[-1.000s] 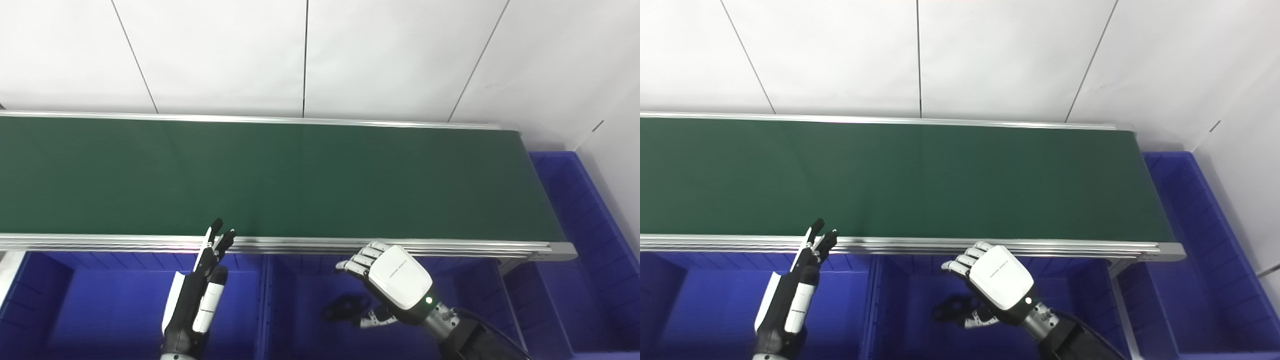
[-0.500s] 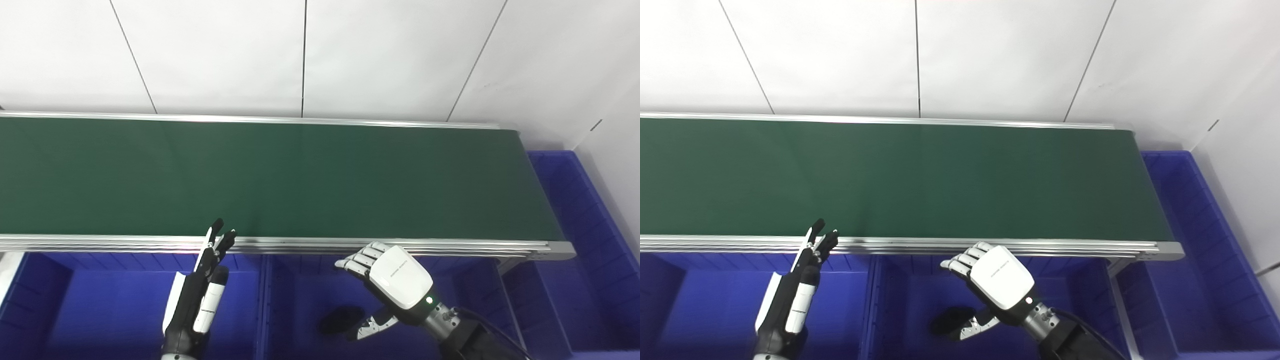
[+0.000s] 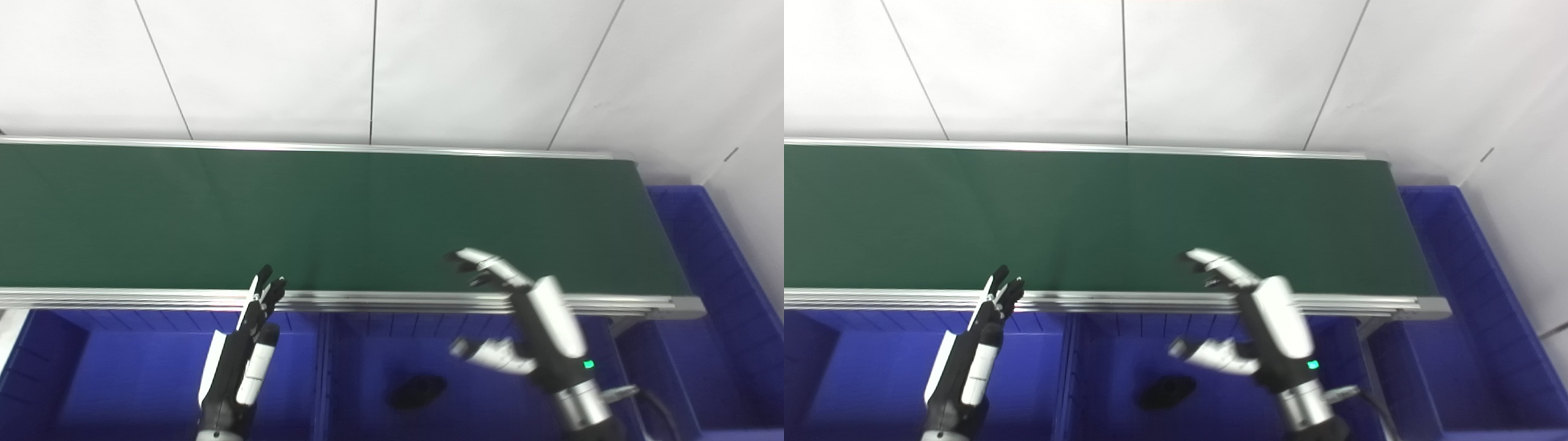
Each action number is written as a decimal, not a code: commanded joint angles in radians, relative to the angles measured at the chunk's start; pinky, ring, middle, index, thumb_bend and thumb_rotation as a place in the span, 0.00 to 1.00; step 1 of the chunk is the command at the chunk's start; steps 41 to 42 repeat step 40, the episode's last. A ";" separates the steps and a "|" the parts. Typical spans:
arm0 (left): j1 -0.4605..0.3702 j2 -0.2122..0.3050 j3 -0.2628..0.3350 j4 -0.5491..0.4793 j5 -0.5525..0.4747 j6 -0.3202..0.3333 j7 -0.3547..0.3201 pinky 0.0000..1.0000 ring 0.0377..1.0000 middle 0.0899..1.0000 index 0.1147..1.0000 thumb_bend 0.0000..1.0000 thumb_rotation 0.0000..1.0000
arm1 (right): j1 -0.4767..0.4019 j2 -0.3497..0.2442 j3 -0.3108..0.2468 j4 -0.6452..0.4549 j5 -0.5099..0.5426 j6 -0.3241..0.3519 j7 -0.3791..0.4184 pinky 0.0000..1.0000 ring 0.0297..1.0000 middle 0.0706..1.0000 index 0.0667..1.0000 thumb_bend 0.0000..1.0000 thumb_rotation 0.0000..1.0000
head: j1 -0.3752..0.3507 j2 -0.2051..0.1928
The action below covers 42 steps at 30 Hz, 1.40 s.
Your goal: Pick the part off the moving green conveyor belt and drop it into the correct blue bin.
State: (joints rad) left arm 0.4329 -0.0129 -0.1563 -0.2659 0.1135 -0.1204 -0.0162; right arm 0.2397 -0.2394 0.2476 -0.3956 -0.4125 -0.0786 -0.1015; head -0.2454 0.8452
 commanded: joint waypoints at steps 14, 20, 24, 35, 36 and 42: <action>-0.003 -0.006 0.004 -0.047 0.048 -0.025 0.009 1.00 0.95 0.93 1.00 0.61 1.00 | 0.050 0.223 -0.188 0.000 0.279 0.250 0.033 0.79 0.81 0.86 0.83 0.52 0.99 | 0.034 0.015; 0.013 -0.018 -0.003 -0.044 0.065 -0.032 0.018 1.00 0.95 0.93 1.00 0.62 1.00 | 0.054 0.213 -0.192 0.047 0.282 0.221 0.042 0.78 0.80 0.85 0.82 0.53 0.96 | 0.056 -0.005; 0.026 -0.021 -0.018 -0.018 0.085 -0.071 0.026 1.00 0.95 0.93 1.00 0.60 1.00 | 0.063 0.193 -0.193 0.103 0.275 0.179 0.044 0.77 0.80 0.85 0.82 0.55 0.99 | 0.123 -0.061; 0.052 -0.039 -0.041 0.015 0.131 -0.108 0.058 0.96 0.94 0.91 0.99 0.61 1.00 | 0.090 0.151 -0.197 0.201 0.287 0.095 0.062 0.81 0.82 0.87 0.84 0.59 1.00 | 0.180 -0.141; 0.053 -0.039 -0.041 0.016 0.131 -0.107 0.058 0.96 0.94 0.91 0.99 0.62 1.00 | 0.091 0.151 -0.197 0.206 0.288 0.090 0.061 0.81 0.82 0.87 0.84 0.62 1.00 | 0.180 -0.144; 0.051 -0.039 -0.040 0.027 0.127 -0.121 0.060 0.95 0.94 0.91 0.98 0.61 1.00 | 0.093 0.150 -0.195 0.218 0.275 0.071 0.060 0.81 0.82 0.86 0.83 0.65 1.00 | 0.174 -0.146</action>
